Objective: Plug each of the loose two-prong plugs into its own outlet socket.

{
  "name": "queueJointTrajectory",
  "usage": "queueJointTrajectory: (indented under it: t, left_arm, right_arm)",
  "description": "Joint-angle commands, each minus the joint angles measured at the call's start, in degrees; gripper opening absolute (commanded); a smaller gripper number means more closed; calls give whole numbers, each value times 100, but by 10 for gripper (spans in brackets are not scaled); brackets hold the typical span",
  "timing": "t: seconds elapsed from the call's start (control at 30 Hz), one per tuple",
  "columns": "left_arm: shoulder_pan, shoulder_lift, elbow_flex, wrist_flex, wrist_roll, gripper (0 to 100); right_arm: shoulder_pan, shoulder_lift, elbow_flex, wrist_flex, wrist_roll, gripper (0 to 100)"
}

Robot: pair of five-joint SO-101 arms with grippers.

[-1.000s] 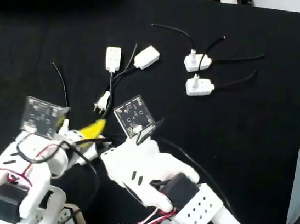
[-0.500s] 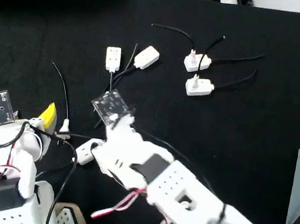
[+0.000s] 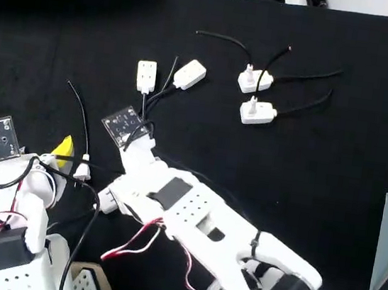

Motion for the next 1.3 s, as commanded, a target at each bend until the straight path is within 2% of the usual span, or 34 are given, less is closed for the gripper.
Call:
queueJointTrajectory:
  t: [0.0,0.4,0.67,1.0,1.27]
  left_arm:
    - [-84,-18,-31,-97,18,306]
    - [-84,-18,-22,-97,9,306]
    - [-84,-18,-22,-97,9,306]
    - [-84,-18,4,-97,0,306]
    - [-92,-18,40,-123,0,306]
  right_arm:
    - [290,224,-330,-220,62,11]
    - [273,110,-330,123,62,11]
    - [255,980,-365,-167,132,11]
    - [141,1235,-330,-149,264,11]
    - [1064,-251,-338,492,273,11]
